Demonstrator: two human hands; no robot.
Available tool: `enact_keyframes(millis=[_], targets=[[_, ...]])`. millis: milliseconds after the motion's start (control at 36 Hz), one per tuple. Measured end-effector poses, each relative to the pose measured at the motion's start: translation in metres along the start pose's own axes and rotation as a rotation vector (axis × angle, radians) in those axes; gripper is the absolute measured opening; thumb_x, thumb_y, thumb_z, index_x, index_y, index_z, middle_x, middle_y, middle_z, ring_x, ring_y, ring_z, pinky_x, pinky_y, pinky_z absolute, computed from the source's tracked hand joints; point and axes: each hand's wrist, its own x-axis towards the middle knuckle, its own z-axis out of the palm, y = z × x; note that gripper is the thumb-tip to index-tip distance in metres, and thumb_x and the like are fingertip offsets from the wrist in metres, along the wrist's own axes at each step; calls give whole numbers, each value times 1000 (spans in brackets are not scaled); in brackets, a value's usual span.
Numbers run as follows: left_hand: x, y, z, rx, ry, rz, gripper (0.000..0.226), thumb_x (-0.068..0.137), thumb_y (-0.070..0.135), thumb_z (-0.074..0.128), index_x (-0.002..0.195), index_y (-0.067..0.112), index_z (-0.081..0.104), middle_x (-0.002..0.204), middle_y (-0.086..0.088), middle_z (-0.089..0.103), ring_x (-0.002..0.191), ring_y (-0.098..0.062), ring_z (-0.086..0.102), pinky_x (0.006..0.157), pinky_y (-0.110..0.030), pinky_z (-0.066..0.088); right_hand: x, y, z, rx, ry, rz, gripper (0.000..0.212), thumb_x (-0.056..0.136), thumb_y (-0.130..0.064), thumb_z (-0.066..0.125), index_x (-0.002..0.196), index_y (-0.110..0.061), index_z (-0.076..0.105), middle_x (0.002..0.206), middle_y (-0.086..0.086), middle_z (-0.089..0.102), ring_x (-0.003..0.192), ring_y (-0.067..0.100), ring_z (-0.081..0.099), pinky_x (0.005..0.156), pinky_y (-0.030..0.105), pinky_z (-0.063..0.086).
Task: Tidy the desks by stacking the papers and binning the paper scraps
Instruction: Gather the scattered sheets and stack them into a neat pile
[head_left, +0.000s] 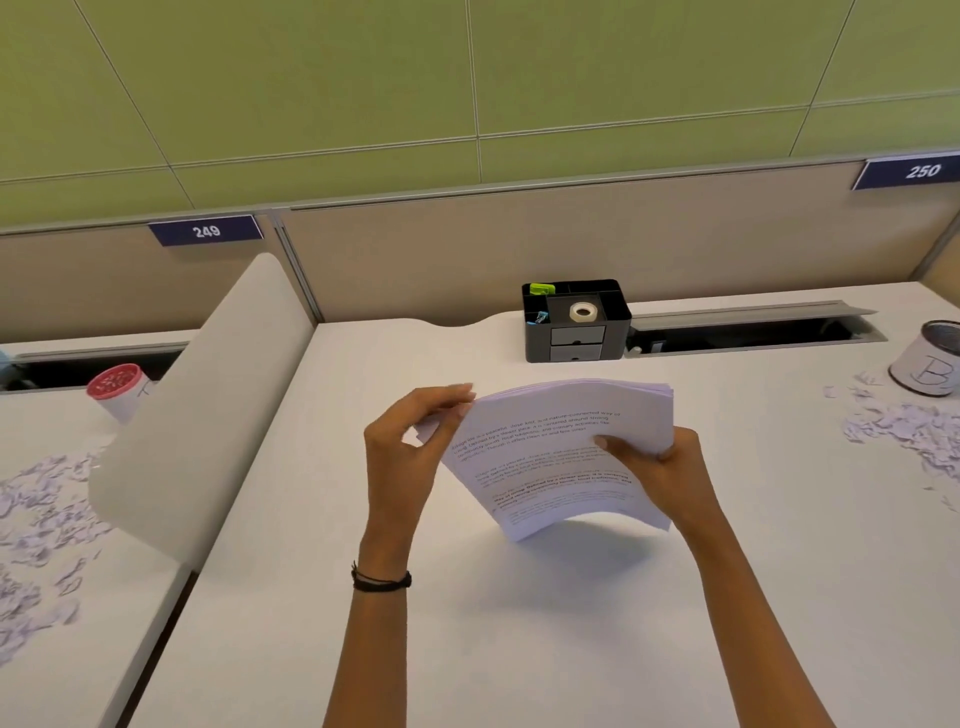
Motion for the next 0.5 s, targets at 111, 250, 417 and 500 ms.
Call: enact_keyframes(millis=[111, 250, 417, 500], targets=[[0, -9, 0, 267, -101, 256, 41, 95, 41, 47, 106, 8, 69, 103, -7, 70, 90, -15, 61, 72, -16, 54, -1, -6, 2, -34, -16, -47, 22, 80, -10, 70, 74, -31, 63, 70, 0, 66, 61, 6, 62, 59, 20, 51], [-5, -13, 7, 386, -102, 340, 36, 93, 34, 50, 121, 14, 61, 111, -7, 67, 95, -15, 58, 77, -14, 51, -1, -6, 0, -81, -19, -62, 24, 80, -11, 70, 66, -27, 61, 55, -17, 63, 55, -1, 57, 52, 11, 44], [-6, -9, 14, 382, -125, 354, 36, 96, 38, 45, 128, 22, 49, 112, -6, 66, 95, -15, 55, 78, -11, 47, -2, -10, -3, -168, -42, -149, 36, 82, -8, 68, 58, -31, 54, 51, -24, 57, 50, 0, 50, 50, 8, 36], [-4, -8, 15, 371, -173, 328, 37, 94, 31, 50, 130, 22, 48, 107, -4, 68, 86, -11, 56, 74, -3, 45, -2, -13, -5, -245, -92, -211, 24, 83, -14, 68, 65, -29, 61, 52, -21, 57, 55, -1, 53, 52, 8, 39]])
